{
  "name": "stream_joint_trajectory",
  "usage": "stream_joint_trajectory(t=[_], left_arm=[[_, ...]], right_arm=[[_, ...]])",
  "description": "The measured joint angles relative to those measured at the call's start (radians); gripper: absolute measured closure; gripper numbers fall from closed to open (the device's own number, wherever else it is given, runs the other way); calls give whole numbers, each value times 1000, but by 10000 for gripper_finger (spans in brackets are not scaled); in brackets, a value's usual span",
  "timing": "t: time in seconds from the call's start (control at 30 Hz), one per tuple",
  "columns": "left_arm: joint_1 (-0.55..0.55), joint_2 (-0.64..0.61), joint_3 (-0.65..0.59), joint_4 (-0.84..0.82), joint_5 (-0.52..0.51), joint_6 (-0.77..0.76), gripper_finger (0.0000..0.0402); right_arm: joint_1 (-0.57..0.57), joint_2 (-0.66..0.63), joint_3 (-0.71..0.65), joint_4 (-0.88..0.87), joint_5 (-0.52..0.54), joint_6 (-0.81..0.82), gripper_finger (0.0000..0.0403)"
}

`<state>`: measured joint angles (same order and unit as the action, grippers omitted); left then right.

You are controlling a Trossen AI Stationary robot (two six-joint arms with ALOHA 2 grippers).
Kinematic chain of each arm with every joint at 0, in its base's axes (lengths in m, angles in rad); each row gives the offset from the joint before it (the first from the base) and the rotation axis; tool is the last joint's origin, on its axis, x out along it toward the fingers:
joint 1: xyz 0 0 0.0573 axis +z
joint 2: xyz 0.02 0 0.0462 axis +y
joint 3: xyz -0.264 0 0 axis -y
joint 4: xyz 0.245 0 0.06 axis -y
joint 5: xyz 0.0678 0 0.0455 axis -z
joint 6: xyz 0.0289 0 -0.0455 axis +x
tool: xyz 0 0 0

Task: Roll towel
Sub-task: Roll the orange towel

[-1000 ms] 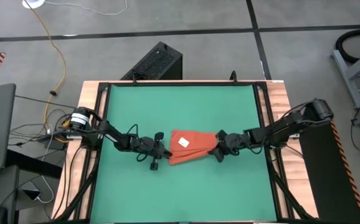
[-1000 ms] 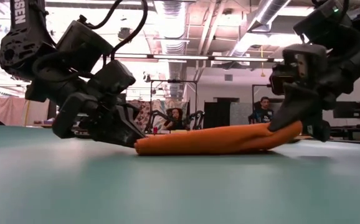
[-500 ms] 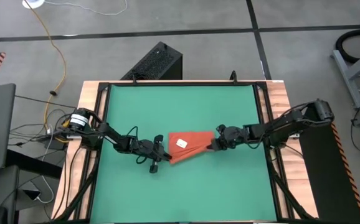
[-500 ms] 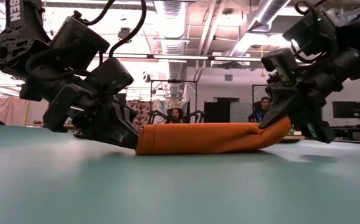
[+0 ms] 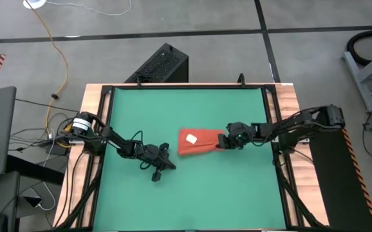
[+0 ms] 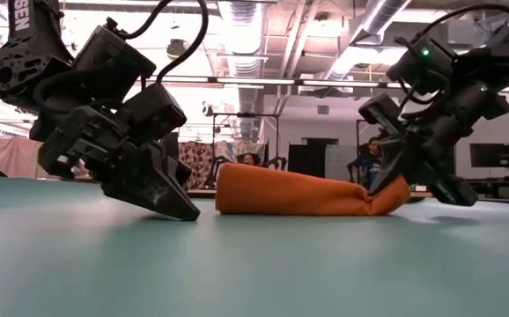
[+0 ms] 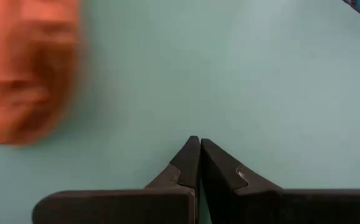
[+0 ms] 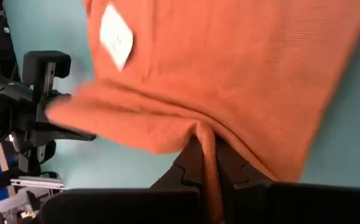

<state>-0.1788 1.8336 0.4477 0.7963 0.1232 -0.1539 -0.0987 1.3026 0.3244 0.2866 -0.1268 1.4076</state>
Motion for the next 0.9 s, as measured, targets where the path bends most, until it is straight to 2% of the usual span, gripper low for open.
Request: stream_joint_trajectory(t=[0.13, 0.23, 0.47, 0.67, 0.8, 0.9], left_arm=[[-2, -1, 0, 5, 3, 12, 402], [-12, -9, -1, 24, -37, 63, 402], [-20, -41, 70, 65, -297, 350, 402], [4, -32, 120, 38, -322, 485, 402], [50, -32, 122, 53, -394, 525, 402], [97, -32, 123, 75, -354, 534, 402]], right_arm=[[-30, 0, 0, -1, -31, 0, 382], [-44, 0, 0, -8, -56, -5, 382], [-50, 0, 1, -26, -86, -28, 382], [-50, 0, 1, -25, -86, -57, 382], [-50, 0, 1, -28, -86, -73, 382], [-54, 0, 1, -33, -87, -78, 382]])
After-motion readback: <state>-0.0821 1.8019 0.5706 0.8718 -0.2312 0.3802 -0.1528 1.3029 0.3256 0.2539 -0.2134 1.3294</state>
